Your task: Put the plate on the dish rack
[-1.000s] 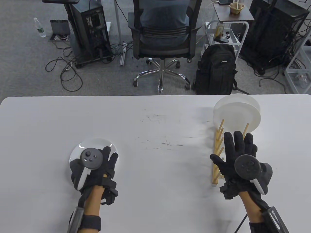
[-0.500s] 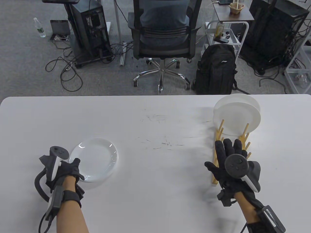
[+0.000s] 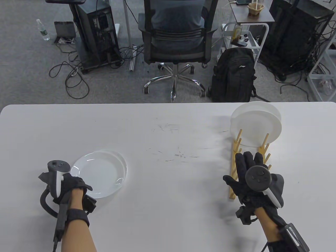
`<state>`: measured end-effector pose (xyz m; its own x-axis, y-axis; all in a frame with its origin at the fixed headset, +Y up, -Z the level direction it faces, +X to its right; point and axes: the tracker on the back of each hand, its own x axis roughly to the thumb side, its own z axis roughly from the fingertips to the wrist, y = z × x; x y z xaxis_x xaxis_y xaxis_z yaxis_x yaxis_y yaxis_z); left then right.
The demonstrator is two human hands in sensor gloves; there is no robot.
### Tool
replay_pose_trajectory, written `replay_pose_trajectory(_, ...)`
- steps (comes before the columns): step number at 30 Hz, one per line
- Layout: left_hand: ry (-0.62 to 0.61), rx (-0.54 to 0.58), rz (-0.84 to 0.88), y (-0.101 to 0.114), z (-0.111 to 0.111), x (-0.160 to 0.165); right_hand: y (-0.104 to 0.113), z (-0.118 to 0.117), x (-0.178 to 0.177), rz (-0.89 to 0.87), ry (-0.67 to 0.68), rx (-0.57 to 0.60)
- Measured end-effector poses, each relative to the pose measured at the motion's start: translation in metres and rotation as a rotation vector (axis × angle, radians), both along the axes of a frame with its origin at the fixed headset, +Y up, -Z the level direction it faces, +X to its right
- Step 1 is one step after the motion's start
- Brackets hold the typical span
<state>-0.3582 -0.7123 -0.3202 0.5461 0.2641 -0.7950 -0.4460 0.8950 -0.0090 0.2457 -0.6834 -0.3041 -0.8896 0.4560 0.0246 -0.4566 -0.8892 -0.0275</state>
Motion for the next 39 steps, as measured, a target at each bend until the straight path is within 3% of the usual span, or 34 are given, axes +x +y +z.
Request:
replay_pose_trajectory(2, -0.032, 0.132, -0.041, 0.028, 0.000, 0.006, 0.000, 0.000, 0.000, 0.000, 0.003, -0.006)
replay_pose_trajectory(4, -0.079, 0.196, -0.026, 0.049, 0.001, 0.015, 0.000, 0.000, 0.000, 0.001, 0.002, -0.006)
replay_pose_trajectory(8, -0.138, 0.329, -0.012, 0.069, 0.008, 0.042, 0.000, 0.000, 0.002, -0.007, 0.002, -0.008)
replay_pose_trajectory(11, -0.165, 0.442, 0.140, 0.071, 0.016, 0.064, 0.000, 0.001, 0.003, -0.010, 0.003, -0.017)
replay_pose_trajectory(16, -0.248, 0.564, 0.475, 0.049, 0.029, 0.097, 0.000, 0.001, 0.003, -0.012, 0.010, -0.035)
replay_pose_trajectory(23, -0.359, 0.665, 0.927, 0.008, 0.028, 0.122, 0.000, 0.002, 0.000, -0.035, 0.046, -0.032)
replay_pose_trajectory(25, -0.345, 0.633, 1.150, -0.005, 0.027, 0.135, 0.003, 0.004, -0.005, -0.055, 0.079, -0.019)
replay_pose_trajectory(30, -0.378, 0.576, 1.399, -0.017, 0.028, 0.168, 0.012, 0.013, -0.022, -0.123, 0.179, 0.056)
replay_pose_trajectory(36, -0.477, 0.503, 1.562, -0.024, 0.030, 0.208, 0.020, 0.025, -0.046, -0.383, 0.318, 0.002)
replay_pose_trajectory(39, -0.529, 0.466, 1.608, -0.027, 0.029, 0.225, 0.016, 0.025, -0.055, -0.737, 0.318, -0.120)
